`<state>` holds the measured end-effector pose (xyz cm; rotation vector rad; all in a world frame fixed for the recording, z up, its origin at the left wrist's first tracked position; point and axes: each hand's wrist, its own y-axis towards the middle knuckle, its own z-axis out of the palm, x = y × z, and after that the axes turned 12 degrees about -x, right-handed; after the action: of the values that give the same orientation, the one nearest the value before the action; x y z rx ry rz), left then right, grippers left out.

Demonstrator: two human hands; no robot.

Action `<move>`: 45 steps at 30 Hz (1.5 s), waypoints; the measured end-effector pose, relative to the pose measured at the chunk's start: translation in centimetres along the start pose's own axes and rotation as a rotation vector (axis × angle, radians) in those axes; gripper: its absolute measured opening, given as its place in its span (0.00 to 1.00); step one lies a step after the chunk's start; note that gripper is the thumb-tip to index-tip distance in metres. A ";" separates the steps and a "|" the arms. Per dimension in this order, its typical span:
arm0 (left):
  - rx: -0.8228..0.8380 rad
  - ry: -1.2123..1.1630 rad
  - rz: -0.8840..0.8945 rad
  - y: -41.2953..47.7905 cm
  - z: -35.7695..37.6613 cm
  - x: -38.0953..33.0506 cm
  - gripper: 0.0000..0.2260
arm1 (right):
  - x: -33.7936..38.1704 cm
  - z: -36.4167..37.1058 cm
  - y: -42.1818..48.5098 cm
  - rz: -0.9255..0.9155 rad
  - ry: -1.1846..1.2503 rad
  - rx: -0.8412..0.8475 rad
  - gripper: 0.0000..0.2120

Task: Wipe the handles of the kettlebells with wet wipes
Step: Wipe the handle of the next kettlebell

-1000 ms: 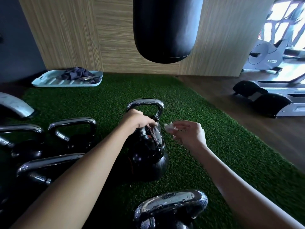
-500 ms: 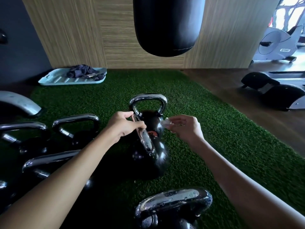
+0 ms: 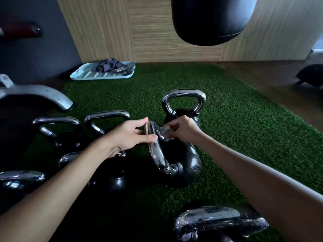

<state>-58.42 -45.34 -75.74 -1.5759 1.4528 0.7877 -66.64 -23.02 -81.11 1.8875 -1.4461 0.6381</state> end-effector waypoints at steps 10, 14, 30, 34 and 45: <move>0.048 0.140 0.054 1.0 -2.4 2.2 0.58 | 1.8 0.8 -0.3 -0.136 -0.013 0.000 0.10; 0.081 0.165 0.086 1.3 -2.7 2.9 0.57 | 3.8 1.6 0.5 -0.238 0.033 -0.089 0.11; 0.063 0.214 0.165 2.8 -2.3 2.5 0.57 | 4.5 -1.9 -4.8 -0.133 0.189 0.100 0.17; 0.020 0.228 0.182 2.5 -2.5 2.4 0.57 | 5.2 -2.4 -6.1 -0.155 0.175 0.114 0.16; 0.004 0.277 0.184 2.6 -3.1 3.0 0.56 | 4.5 -3.4 -11.2 -0.260 0.089 0.159 0.13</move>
<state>-60.84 -49.46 -77.37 -1.6128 1.8180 0.6879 -54.61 -21.50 -78.04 2.0973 -1.0975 0.7178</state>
